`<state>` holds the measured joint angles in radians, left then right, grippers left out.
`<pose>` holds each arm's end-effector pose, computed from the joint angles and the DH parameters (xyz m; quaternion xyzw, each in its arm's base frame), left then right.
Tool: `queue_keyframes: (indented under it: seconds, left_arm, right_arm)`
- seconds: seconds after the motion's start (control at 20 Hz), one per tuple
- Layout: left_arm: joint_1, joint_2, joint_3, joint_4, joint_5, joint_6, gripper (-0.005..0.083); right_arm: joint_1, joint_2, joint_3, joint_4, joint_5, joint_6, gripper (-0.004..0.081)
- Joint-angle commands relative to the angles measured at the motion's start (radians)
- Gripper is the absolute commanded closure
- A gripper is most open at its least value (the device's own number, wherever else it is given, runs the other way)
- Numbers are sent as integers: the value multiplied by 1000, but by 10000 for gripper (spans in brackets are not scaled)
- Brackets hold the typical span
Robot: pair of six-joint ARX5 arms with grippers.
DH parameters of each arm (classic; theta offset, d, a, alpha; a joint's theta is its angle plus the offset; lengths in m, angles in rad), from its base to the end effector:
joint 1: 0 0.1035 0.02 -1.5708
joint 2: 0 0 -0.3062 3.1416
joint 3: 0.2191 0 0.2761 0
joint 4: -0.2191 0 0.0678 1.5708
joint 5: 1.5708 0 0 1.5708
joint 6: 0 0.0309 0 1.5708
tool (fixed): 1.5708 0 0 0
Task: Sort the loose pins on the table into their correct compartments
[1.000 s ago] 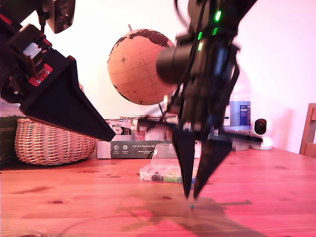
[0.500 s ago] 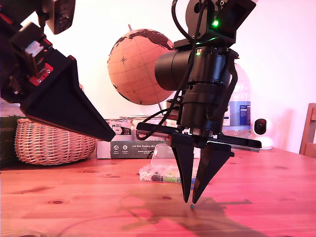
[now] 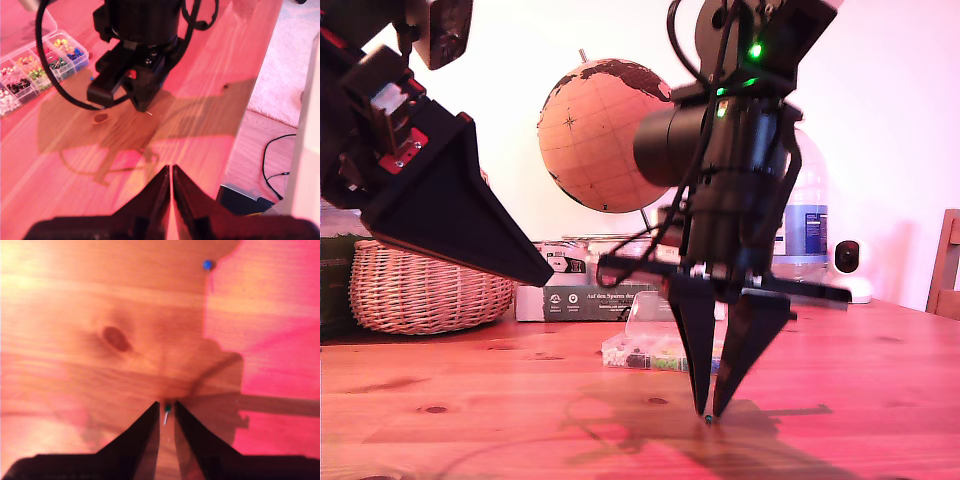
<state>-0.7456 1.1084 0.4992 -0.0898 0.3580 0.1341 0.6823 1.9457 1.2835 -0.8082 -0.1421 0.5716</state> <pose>0.1490 -0.1523 0.2103 0.1194 0.3023 -0.5139 0.7939 0.3010 0.2502 0.1722 0.0199 0.7040 0.1028 0.7025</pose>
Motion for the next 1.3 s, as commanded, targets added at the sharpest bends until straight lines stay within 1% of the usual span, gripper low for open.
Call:
queue_keyframes:
  seconds: [0.0,0.5,0.7,0.8,0.9,1.1,1.25]
  left_arm:
    - [-2,4,-21,8,2,-3,797]
    - [-2,4,-21,11,2,-3,797]
    - [-2,4,-21,12,1,-3,797]
    - [-2,4,-21,12,1,-3,797]
    - [-2,4,-21,12,1,-3,797]
    - [-2,4,-21,12,1,-3,797]
    - [-2,4,-21,12,1,-3,797]
  right_arm:
    - [5,39,2,15,3,-4,694]
    - [5,39,2,-14,-13,-23,694]
    - [6,39,2,-10,-17,-26,694]
    - [6,39,2,11,-17,-26,694]
    - [10,39,2,22,-38,-30,694]
    - [21,39,2,-1,-42,-49,695]
    - [23,39,2,-42,-31,-76,694]
